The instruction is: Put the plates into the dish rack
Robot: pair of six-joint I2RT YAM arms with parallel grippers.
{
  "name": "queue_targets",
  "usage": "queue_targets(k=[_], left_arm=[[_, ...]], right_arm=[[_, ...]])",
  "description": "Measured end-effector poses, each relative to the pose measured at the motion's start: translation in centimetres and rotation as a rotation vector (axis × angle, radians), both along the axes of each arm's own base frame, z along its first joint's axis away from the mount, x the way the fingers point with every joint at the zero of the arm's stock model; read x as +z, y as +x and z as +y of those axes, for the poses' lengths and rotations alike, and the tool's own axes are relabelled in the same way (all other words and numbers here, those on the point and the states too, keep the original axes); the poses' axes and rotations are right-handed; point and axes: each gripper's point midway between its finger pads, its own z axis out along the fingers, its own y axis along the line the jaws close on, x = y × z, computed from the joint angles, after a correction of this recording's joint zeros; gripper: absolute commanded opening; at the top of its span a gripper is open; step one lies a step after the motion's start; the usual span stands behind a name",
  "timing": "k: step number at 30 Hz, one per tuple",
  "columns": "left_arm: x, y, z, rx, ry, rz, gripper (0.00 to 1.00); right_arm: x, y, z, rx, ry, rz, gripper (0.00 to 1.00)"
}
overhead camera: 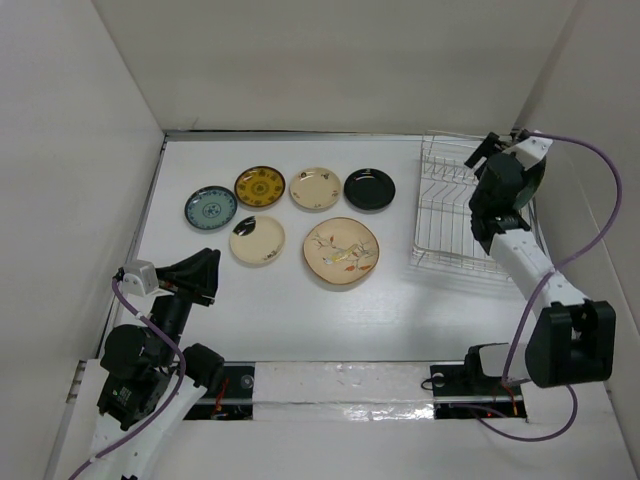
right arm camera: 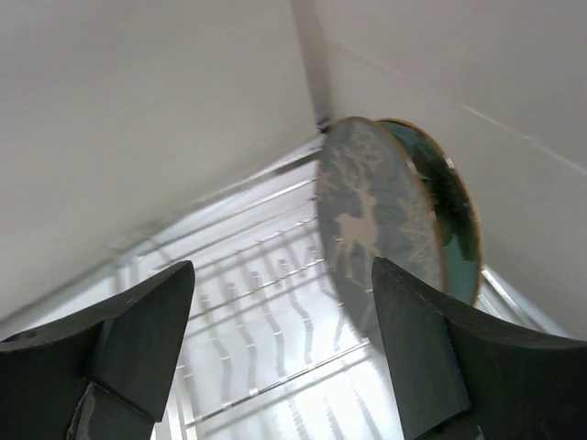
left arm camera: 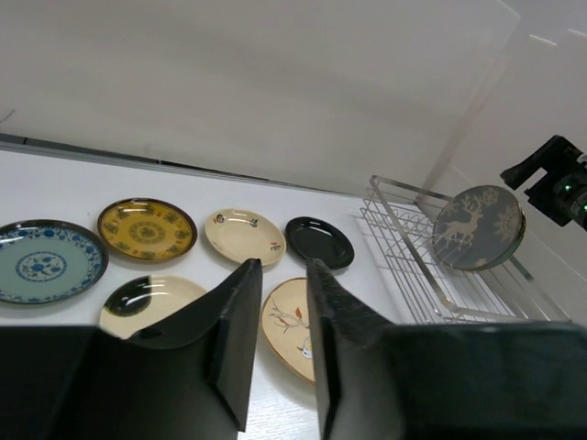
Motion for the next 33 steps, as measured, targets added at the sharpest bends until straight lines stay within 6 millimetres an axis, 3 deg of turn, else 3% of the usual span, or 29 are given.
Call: queue_targets(k=[3, 6, 7, 8, 9, 10, 13, 16, 17, 18, 19, 22, 24, 27, 32, 33], left_arm=[[0.0, 0.0, 0.0, -0.002, 0.000, 0.001, 0.11], [-0.2, 0.1, -0.2, -0.009, 0.004, 0.008, 0.00], [-0.2, 0.2, -0.3, -0.010, 0.007, 0.011, 0.00], [-0.3, 0.3, -0.4, -0.013, 0.012, 0.017, 0.00], [-0.5, 0.4, -0.6, -0.016, 0.017, 0.023, 0.00], [-0.6, 0.5, -0.7, -0.017, 0.022, 0.032, 0.00], [-1.1, 0.9, -1.0, -0.021, 0.035, 0.053, 0.00], [-1.4, 1.1, -1.2, -0.026, 0.044, 0.067, 0.00], [-1.4, 1.2, -1.3, -0.027, 0.046, 0.070, 0.00], [-1.5, 1.2, -1.3, -0.030, 0.048, 0.073, 0.00], [-1.5, 1.3, -1.4, -0.032, 0.049, 0.074, 0.00], [-1.6, 1.3, -1.5, -0.038, 0.052, 0.076, 0.05], [-1.6, 1.2, -1.6, -0.042, 0.052, 0.076, 0.08], [-1.6, 1.2, -1.7, -0.050, 0.053, 0.075, 0.10], [-1.5, 1.1, -1.8, -0.059, 0.054, 0.072, 0.10], [-1.5, 1.0, -1.8, -0.060, 0.053, 0.071, 0.10]], right_arm=[[2.2, -1.3, 3.3, 0.067, 0.056, -0.077, 0.85], [3.4, -2.7, 7.7, 0.186, 0.112, -0.122, 0.70], [3.4, -3.2, 9.5, 0.238, 0.131, -0.128, 0.41], [3.1, -3.7, 11.5, 0.297, 0.146, -0.123, 0.22], [2.8, -4.1, 13.7, 0.358, 0.166, -0.117, 0.07], [2.2, -4.5, 15.7, 0.410, 0.187, -0.102, 0.00], [-0.9, -6.2, 21.9, 0.558, 0.252, -0.019, 0.00], [-5.9, -9.3, 27.5, 0.680, 0.331, 0.104, 0.00], [-7.7, -10.4, 28.8, 0.707, 0.363, 0.146, 0.05], [-9.3, -11.4, 29.7, 0.721, 0.390, 0.180, 0.26], [-11.7, -12.9, 30.5, 0.728, 0.429, 0.234, 0.37], [-16.3, -15.9, 31.7, 0.703, 0.510, 0.338, 0.64], [-18.2, -17.5, 32.3, 0.680, 0.556, 0.379, 0.74], [-20.2, -18.8, 33.2, 0.638, 0.632, 0.414, 0.76], [-24.4, -18.6, 32.8, 0.507, 0.695, 0.459, 0.74], [-24.5, -18.2, 32.9, 0.487, 0.714, 0.441, 0.72]])
